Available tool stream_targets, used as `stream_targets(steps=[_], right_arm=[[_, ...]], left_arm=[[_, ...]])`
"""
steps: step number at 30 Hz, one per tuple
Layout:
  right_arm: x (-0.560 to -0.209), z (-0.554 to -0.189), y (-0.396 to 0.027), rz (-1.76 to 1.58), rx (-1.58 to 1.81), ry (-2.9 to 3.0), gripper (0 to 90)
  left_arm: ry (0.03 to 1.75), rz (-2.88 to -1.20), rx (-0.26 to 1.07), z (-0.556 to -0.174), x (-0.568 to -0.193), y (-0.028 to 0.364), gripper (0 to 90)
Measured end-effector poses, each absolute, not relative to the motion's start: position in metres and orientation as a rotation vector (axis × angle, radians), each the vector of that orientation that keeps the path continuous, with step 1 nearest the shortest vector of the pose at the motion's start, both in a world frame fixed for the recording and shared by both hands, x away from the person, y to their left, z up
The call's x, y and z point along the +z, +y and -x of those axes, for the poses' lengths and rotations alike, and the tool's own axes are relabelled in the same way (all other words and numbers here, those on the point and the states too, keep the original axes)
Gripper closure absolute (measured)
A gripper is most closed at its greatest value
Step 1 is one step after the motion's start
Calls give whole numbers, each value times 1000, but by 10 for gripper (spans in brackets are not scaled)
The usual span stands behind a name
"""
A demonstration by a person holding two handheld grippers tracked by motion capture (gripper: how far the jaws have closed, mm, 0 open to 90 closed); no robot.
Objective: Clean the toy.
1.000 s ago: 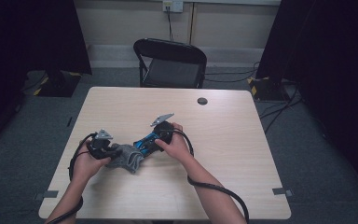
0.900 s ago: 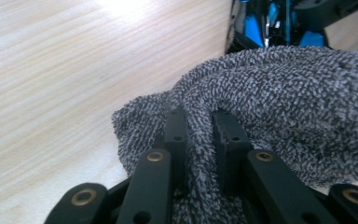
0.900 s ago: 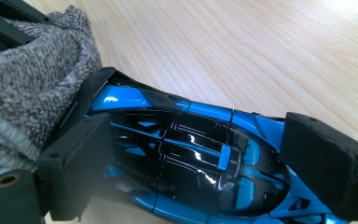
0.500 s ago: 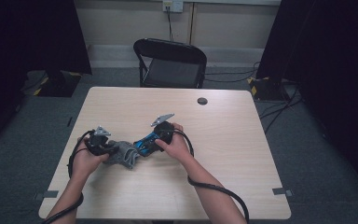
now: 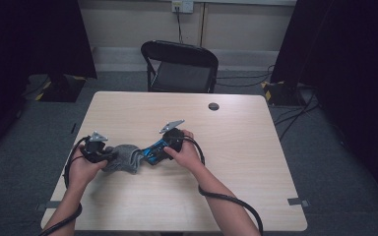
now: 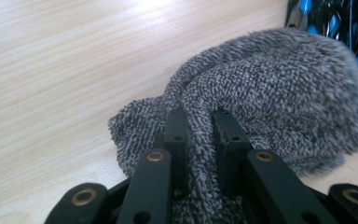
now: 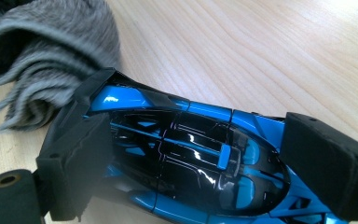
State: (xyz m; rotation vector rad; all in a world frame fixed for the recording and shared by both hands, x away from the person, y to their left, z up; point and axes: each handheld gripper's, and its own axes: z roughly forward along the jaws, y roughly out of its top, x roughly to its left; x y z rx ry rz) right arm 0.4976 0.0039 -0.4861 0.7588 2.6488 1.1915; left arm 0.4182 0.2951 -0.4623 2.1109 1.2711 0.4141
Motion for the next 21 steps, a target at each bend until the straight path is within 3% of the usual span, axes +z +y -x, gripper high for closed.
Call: stream_targets(steps=[9, 21], right_arm=[[-486, -497, 4, -760, 1192, 2648, 89], [-486, -497, 4, -763, 1191, 2646, 89]], left_arm=[[1313, -1979, 404, -414, -453, 309, 776], [1194, -2008, 342, -396, -434, 300, 786]])
